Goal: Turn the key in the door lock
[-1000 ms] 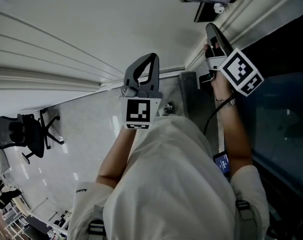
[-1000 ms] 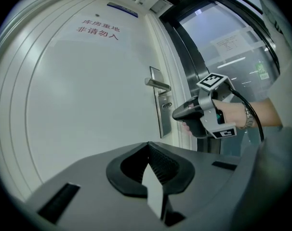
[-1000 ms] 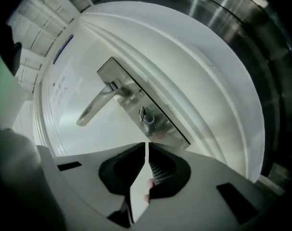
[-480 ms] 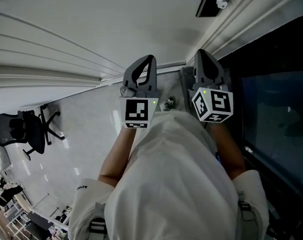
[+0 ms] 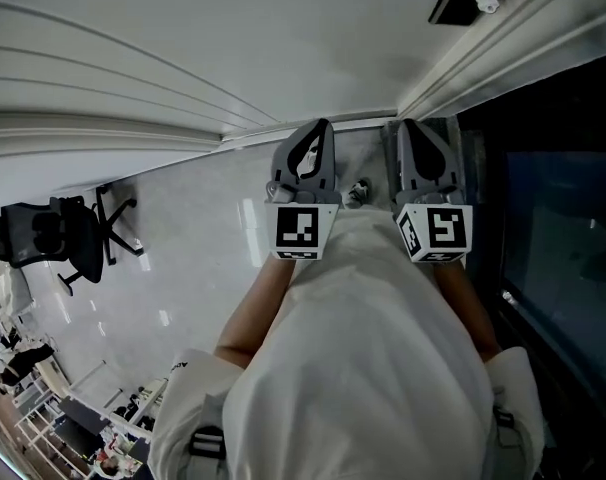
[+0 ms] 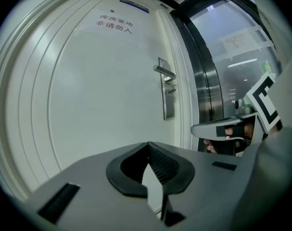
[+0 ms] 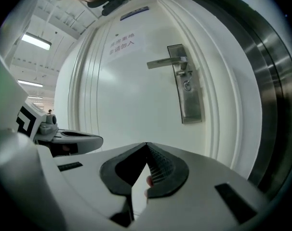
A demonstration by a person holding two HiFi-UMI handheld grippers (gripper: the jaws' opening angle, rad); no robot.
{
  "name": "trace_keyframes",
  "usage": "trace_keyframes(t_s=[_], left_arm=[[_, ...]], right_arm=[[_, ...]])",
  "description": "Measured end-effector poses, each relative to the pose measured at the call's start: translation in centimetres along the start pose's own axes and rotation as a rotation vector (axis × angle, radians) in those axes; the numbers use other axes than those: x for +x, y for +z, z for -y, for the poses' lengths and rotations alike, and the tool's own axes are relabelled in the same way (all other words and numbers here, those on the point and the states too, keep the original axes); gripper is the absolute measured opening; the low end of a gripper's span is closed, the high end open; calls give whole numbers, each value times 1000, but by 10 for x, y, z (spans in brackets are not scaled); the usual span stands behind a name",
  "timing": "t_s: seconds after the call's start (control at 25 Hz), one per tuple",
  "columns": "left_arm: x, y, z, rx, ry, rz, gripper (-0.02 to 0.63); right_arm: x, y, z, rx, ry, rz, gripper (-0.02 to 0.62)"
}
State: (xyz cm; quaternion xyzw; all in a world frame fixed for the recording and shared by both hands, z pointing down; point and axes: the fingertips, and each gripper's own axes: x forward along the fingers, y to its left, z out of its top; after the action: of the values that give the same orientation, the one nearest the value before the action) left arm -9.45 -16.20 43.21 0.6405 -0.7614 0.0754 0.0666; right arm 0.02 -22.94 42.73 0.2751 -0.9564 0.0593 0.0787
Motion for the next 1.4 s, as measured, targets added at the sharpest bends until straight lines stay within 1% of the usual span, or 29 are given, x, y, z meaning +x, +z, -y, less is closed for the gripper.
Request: trace_keyframes(t_s=[0.16,0.36,0.52,0.72,1.0,1.4], left_arm=[[-5,-3,-8,-19,21,6,6],[-10,-8,-14,-43,61,14,6],[-12,-6,-19,-19,72,36,6],[-16,-7,-29,-23,94,36,6],[-20,-7,-44,-30,131,29,6],[-19,-7,-40,-19,121,32,6]], right_arm=[[2,0,-17,8,13,11,3],[4,-2,-35,-70,60,31,3],[12,-7,-32,-52,43,16,2],[22,-11,-35,-29,41,0,2],[30,-9,-37,-22,31,-17,2],[28,-17,-38,-11,23,-40,2]])
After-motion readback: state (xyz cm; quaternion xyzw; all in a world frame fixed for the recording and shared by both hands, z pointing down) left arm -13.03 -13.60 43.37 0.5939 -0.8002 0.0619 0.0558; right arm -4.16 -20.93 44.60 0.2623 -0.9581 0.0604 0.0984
